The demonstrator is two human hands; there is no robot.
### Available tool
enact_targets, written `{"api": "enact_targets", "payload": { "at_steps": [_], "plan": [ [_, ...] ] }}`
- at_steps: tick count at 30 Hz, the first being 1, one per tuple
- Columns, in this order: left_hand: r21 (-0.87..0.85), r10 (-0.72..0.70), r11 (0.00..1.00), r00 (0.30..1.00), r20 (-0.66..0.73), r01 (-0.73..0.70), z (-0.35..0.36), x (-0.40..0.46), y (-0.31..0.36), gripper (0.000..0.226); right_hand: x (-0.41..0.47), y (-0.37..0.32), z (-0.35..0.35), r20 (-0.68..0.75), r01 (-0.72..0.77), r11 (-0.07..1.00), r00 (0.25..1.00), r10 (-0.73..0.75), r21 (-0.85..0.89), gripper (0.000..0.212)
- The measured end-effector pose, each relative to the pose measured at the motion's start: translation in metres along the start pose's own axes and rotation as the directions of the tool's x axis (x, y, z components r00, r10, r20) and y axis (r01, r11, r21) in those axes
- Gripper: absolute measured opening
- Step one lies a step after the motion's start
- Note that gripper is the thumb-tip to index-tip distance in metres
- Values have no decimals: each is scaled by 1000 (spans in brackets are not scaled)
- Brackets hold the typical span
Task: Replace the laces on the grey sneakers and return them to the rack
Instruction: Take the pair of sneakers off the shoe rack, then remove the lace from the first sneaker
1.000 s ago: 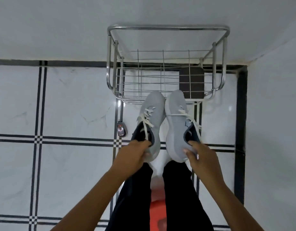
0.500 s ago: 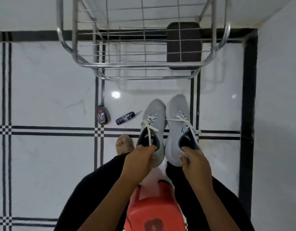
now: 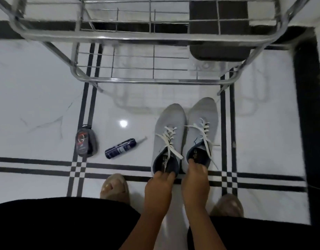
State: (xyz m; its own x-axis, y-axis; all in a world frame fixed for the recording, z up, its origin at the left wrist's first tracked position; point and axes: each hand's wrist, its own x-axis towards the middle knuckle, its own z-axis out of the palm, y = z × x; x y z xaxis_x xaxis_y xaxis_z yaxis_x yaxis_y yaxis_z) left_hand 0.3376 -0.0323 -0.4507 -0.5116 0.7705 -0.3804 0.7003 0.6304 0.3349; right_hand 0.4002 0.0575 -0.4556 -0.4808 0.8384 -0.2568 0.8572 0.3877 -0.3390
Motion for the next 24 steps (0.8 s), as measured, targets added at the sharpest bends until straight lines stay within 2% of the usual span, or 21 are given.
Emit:
{"api": "enact_targets", "payload": {
  "at_steps": [3,5,7,10,14,17,20,24],
  "plan": [
    [0,42,999,980,-193,-43,36,5,-11,34,1,3,26,-124,37,997,992,-28,72,48],
    [12,36,999,967,-252,-34,44,5,-13,44,3,10,33,-188,76,990,981,-52,122,41],
    [22,42,999,961,-274,-37,45,2,-12,41,3,18,34,-216,109,981,974,-73,159,39],
    [91,62,995,985,-161,-48,26,-9,-4,43,-4,24,20,-176,135,972,979,-101,190,40],
    [147,-35,988,996,-81,46,9,-31,7,50,-33,24,-2,-23,84,989,996,-81,125,44],
    [158,-75,984,995,-64,85,-4,-61,20,24,-57,27,-13,77,51,993,995,-60,105,41],
    [185,-116,977,992,58,104,8,-80,20,32,-80,41,-17,145,20,997,989,-32,80,37],
    [98,-118,990,979,169,102,15,-104,17,21,-97,56,-15,186,10,998,982,-21,61,40]
  ]
}}
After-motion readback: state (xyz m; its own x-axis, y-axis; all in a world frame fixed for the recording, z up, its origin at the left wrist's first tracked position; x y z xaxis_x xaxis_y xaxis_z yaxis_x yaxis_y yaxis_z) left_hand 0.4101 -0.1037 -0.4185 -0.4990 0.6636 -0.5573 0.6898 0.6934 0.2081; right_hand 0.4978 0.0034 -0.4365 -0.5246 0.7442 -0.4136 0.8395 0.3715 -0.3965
